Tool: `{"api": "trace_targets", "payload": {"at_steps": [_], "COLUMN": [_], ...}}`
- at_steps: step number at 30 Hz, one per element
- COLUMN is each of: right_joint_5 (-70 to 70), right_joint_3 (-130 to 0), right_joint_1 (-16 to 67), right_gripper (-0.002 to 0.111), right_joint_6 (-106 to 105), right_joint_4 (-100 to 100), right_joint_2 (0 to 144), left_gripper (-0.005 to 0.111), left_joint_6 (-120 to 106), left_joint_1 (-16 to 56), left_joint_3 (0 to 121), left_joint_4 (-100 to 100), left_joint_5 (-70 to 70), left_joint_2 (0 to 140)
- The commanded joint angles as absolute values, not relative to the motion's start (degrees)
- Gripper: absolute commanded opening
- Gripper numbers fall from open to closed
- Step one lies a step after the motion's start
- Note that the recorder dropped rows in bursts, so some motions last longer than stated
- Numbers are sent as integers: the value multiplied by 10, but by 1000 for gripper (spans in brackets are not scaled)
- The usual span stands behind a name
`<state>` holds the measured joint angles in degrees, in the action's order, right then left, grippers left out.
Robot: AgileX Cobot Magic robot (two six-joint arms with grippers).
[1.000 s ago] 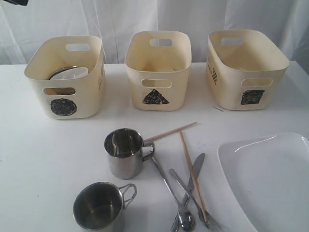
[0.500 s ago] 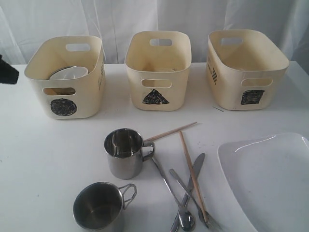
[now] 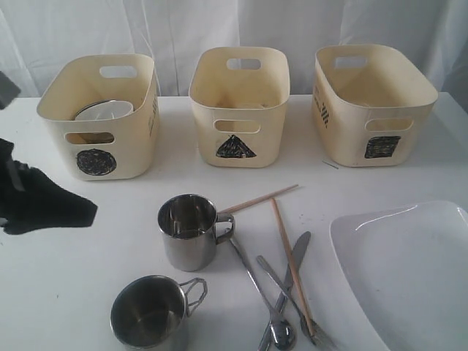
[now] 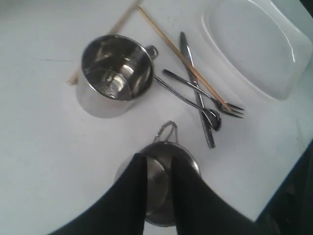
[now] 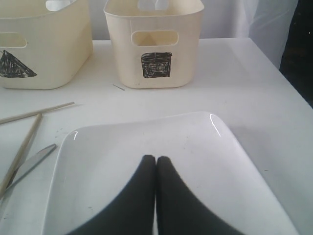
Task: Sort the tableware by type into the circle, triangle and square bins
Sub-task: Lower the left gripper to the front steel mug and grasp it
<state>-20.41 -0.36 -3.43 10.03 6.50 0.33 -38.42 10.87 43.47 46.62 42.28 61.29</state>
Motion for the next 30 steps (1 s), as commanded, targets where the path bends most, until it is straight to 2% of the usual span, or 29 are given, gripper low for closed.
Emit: {"api": "trace_targets", "payload": {"at_steps": [1,13,15,18,19,30], "right_joint_5": [-197,-197,-197,-197,-197,-197], "right_joint_3": [0,0,0,0,0,0], "right_joint_1": [-33,-33,-33,-33,-33,-33], "right_gripper": [0,0,0,0,0,0], "right_joint_6": [103,103,103,106,113,114], "right_joint_4": [67,67,67,67,67,67], "right_joint_2": [0,0,0,0,0,0], "left_gripper": [24,24,20,2,0,0], "left_joint_6": [-395,-318,-318,-331,-339,-349], "left_joint_1": [154,177,177,177,177,180], "left_joint_3": [427,427,427,427,427,428], "left_joint_4": [469,334,334,334,334,331], "left_joint_5": [432,397,397,399,397,376], "left_joint_2": [629,655,660,671,675,707]}}
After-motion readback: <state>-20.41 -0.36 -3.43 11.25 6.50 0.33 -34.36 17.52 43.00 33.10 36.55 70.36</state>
